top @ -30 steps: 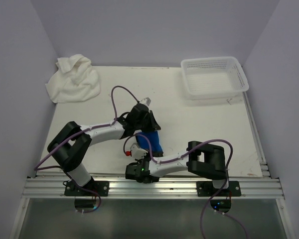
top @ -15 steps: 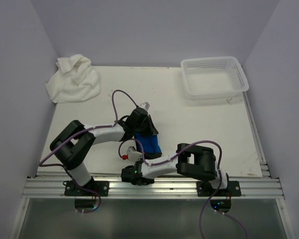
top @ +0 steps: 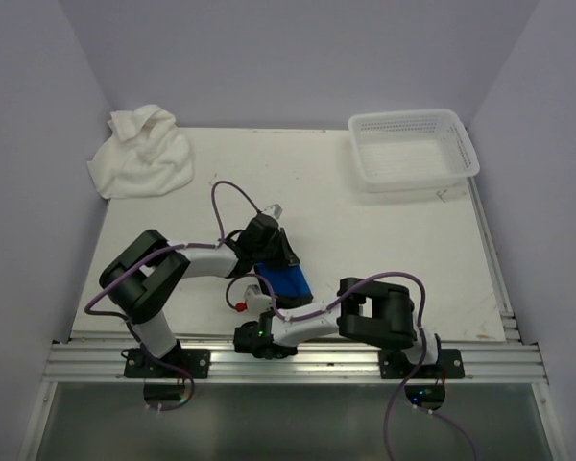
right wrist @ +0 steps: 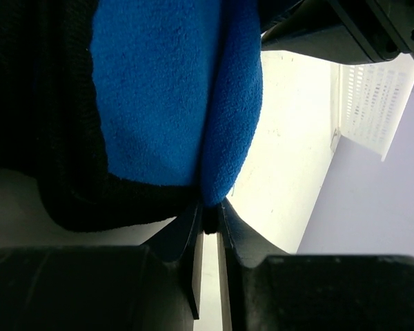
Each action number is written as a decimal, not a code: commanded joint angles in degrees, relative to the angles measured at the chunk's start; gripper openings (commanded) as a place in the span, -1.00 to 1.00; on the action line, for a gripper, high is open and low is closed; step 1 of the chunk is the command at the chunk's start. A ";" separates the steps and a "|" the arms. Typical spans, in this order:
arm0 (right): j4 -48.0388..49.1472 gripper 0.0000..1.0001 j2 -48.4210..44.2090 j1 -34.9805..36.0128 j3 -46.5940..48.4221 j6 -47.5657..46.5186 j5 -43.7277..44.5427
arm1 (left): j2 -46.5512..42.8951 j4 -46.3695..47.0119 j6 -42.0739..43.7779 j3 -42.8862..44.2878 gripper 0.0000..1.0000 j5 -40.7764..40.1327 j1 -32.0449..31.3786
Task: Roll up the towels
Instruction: Roll the towel
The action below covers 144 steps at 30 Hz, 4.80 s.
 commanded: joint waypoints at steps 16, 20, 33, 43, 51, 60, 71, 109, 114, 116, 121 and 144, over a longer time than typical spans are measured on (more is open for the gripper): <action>4.33 -0.20 -15.50 3.69 -5.94 5.29 -7.57 | 0.67 4.97 1.05 -2.41 -0.80 -0.98 1.11; 9.96 -0.20 -24.19 3.78 -11.81 5.47 -13.10 | 0.05 5.59 0.96 -3.12 -0.80 -0.90 1.11; 27.10 -0.32 -50.48 -1.48 -26.77 7.57 -23.04 | -0.65 5.67 1.66 -3.73 -0.81 -1.25 1.11; 38.18 -0.46 -61.30 -23.26 -36.26 15.21 -41.05 | -1.18 5.76 1.93 -3.91 -0.81 -0.81 1.11; 43.97 -0.43 -56.82 -31.11 -39.34 22.86 -50.54 | -2.23 5.15 2.19 -3.65 -0.81 -0.72 1.02; 52.41 -0.21 -51.28 -33.40 -43.91 28.93 -54.34 | -2.94 4.79 2.63 -4.08 -0.82 -0.63 1.02; 55.94 -0.10 -47.77 -33.40 -43.56 30.17 -55.66 | -3.20 5.06 2.54 -5.14 -0.83 -0.63 1.02; 50.58 -0.56 -32.56 -22.68 -34.69 30.69 -47.31 | -4.96 5.32 0.52 -7.42 -0.87 -2.30 1.20; 48.91 -0.90 -33.52 -22.68 -34.07 30.26 -46.25 | -5.66 4.53 0.79 -6.81 -0.87 -2.66 1.29; 47.25 -1.00 -34.23 -22.68 -33.81 29.64 -45.64 | -5.84 4.09 0.79 -6.37 -0.87 -2.65 1.37; 41.89 -1.00 -36.16 -22.59 -31.26 26.83 -43.80 | -6.63 2.08 1.57 -4.44 -0.82 -2.83 1.55; 18.16 -1.00 -31.25 -16.44 -17.20 9.95 -32.11 | -12.16 -3.82 2.46 -0.30 -0.38 2.61 3.66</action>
